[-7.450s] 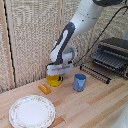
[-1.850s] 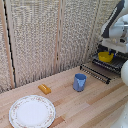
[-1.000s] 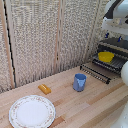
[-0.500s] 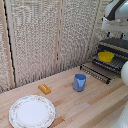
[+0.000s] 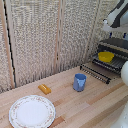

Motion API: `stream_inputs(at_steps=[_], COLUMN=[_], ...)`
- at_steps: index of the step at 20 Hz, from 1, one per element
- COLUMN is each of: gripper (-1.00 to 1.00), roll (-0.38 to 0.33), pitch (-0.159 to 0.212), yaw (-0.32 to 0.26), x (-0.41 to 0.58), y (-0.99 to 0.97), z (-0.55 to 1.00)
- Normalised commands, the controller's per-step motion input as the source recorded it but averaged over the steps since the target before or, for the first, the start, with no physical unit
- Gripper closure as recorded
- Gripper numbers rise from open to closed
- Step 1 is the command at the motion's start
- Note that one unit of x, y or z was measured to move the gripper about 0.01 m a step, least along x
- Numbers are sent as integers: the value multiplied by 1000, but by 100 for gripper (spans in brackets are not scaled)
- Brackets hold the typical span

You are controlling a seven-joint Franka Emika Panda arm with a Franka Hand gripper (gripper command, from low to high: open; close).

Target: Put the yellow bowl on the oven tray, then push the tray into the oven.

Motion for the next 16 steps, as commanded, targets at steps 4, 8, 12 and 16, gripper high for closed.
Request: stream_inputs(at_steps=[4,8,12,16], gripper=[-100,-100,-100,-100], roll=[-123,-169,-269,-317], pitch=[375,350,246,117], yaw=[115,128,185,203], x=[-291,-219,-131,74], y=[540,429,128,51], z=[56,8,-199,-390])
